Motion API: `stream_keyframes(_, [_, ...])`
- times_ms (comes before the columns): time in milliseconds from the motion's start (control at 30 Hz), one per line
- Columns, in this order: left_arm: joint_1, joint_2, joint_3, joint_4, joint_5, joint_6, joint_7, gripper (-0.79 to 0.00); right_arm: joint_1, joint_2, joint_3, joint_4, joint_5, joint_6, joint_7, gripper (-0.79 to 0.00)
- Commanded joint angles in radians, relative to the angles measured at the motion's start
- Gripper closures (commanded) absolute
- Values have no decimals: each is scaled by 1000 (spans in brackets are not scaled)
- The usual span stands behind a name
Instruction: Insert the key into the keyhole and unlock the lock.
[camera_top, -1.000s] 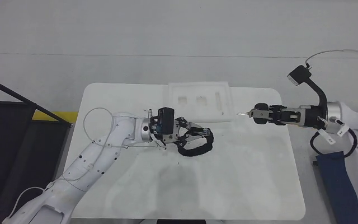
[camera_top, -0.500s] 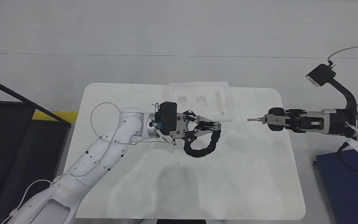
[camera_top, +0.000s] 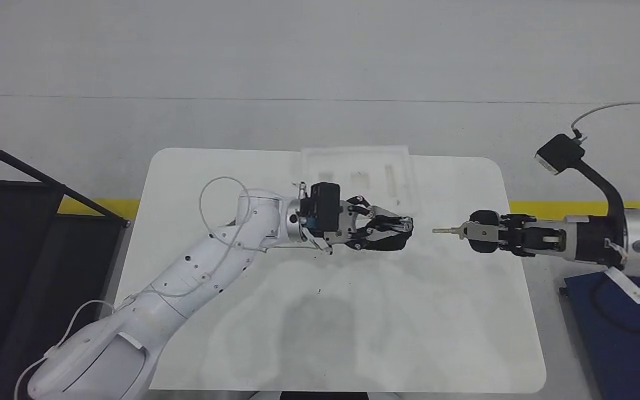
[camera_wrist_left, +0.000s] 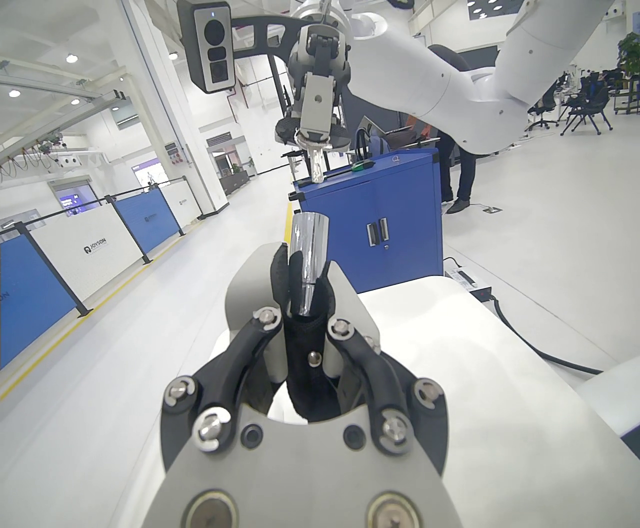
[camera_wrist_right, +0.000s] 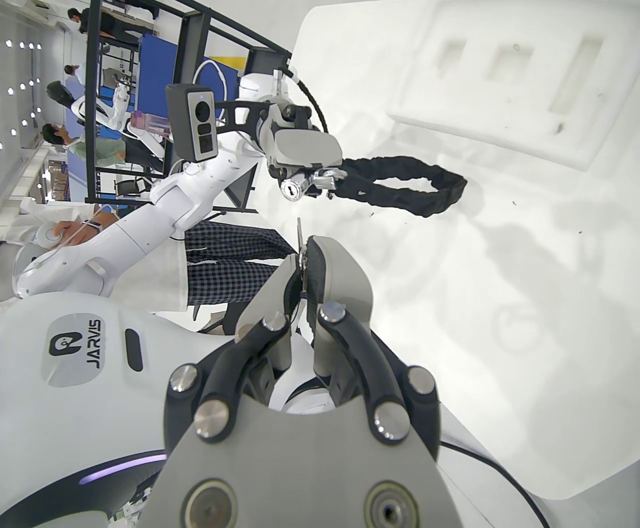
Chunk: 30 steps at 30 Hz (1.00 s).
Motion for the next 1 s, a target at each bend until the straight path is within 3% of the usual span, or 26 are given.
stream_keyframes(0, [-11, -11, 13, 16, 1, -1, 4, 0, -7, 3, 2, -11, 3, 0, 1, 0])
stream_keyframes(233, [-29, -43, 39, 72, -22, -16, 31, 0, -16, 11, -7, -23, -16, -31, 1, 0])
stream_keyframes(967, [-29, -43, 39, 72, -22, -16, 31, 0, -31, 12, -17, -36, -24, -46, -27, 0])
